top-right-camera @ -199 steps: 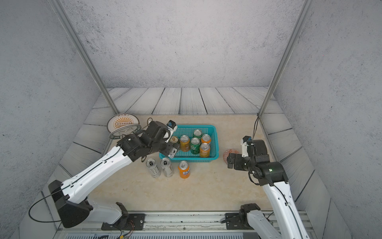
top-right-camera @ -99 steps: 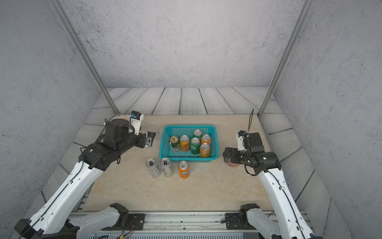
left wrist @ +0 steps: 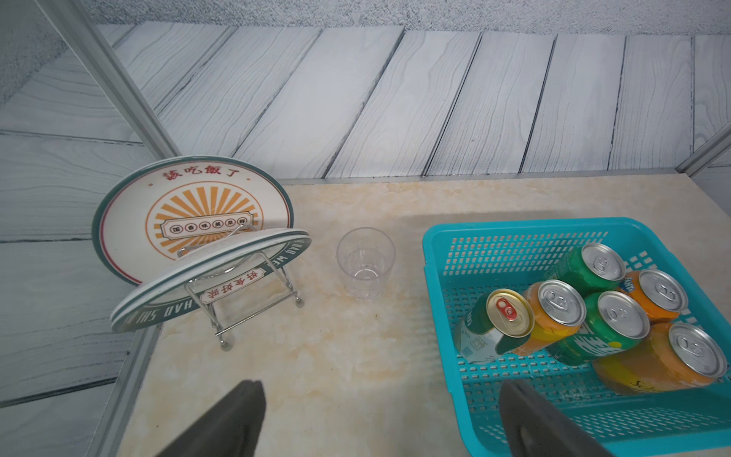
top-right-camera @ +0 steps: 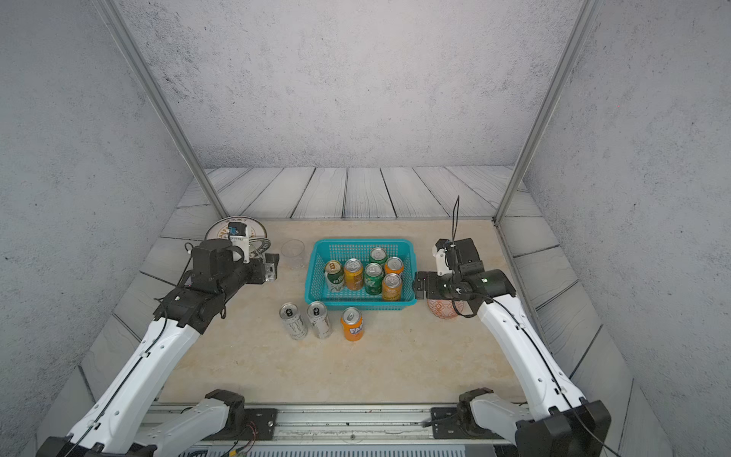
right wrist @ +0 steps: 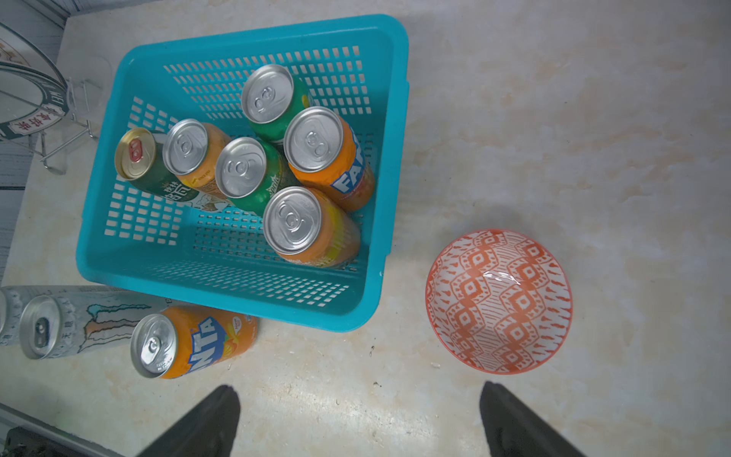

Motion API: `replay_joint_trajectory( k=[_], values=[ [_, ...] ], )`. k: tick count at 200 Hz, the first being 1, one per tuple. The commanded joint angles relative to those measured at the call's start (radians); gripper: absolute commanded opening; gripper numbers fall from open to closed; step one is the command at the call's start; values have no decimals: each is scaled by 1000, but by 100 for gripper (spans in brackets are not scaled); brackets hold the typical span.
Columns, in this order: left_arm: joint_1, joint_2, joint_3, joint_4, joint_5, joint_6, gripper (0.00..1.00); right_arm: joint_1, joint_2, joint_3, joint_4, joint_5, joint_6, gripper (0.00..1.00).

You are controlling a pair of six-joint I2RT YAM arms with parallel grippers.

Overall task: Take out the drinks from the basket
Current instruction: Pick up the drink from the basket.

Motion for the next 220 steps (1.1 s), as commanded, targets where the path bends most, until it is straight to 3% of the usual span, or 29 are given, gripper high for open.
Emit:
replay_joint_trajectory(
  k=[1,111,220],
  values=[
    [20,-17,-25,59,17,-27,99,33,48,44,24,49,8,99],
    [85,-29,-76,71,-12,-69,99,184,439,255,-7,156,-20,90],
    [118,-30,-77,63,13,-81,99,250,663,332,17,188,7,88]
  ],
)
